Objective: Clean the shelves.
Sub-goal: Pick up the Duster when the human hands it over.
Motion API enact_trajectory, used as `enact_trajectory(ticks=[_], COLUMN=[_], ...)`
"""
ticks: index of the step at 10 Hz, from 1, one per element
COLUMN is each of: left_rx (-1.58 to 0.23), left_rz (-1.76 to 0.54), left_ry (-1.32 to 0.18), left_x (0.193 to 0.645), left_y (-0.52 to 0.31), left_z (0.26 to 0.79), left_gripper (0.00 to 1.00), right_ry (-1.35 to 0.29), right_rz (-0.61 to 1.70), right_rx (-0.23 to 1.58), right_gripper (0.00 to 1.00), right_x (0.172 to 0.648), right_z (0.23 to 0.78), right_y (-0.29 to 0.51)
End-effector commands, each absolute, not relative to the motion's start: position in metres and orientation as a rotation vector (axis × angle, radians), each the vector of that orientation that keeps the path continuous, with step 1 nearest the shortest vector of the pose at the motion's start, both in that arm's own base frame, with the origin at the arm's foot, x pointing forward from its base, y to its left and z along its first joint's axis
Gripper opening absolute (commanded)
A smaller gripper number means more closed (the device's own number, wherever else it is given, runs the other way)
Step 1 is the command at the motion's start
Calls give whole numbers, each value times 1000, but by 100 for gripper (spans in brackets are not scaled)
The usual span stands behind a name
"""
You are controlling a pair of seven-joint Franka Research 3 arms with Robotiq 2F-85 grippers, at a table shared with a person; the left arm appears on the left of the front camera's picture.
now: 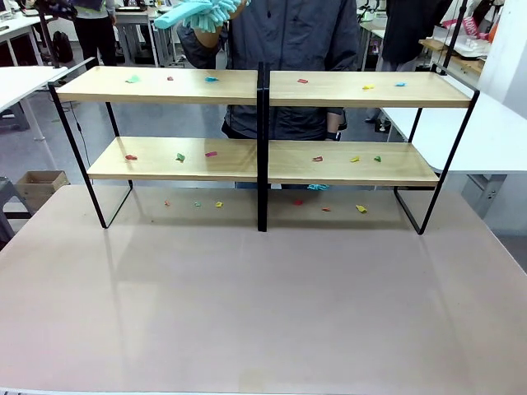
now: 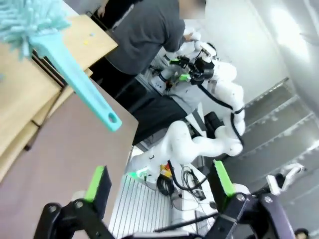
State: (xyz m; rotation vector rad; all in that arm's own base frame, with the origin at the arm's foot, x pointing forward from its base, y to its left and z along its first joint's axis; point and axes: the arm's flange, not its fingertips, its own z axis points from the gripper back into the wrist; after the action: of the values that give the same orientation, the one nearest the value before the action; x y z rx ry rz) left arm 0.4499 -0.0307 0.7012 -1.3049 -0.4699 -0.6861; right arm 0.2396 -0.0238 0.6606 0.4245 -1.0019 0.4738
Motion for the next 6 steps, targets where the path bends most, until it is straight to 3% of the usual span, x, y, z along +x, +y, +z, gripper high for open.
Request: enact_trajectory(ticks=[1, 4, 6], left_rx=[-1286, -1319, -1359], left_rz=[-592, -418, -291], left_ry=[-368, -193, -267], left_x=[470, 534, 570], left_y=[-49, -101, -124], left_z=[693, 682, 683], left_gripper=[100, 100, 100], right_ry=[-1002, -1002, -1002], right_rz=[473, 473, 473], right_rx=[426, 426, 426], right_gripper=[100, 100, 100], right_x=[240, 240, 240], right_z=[660, 660, 660], right_y=[-24, -24, -24])
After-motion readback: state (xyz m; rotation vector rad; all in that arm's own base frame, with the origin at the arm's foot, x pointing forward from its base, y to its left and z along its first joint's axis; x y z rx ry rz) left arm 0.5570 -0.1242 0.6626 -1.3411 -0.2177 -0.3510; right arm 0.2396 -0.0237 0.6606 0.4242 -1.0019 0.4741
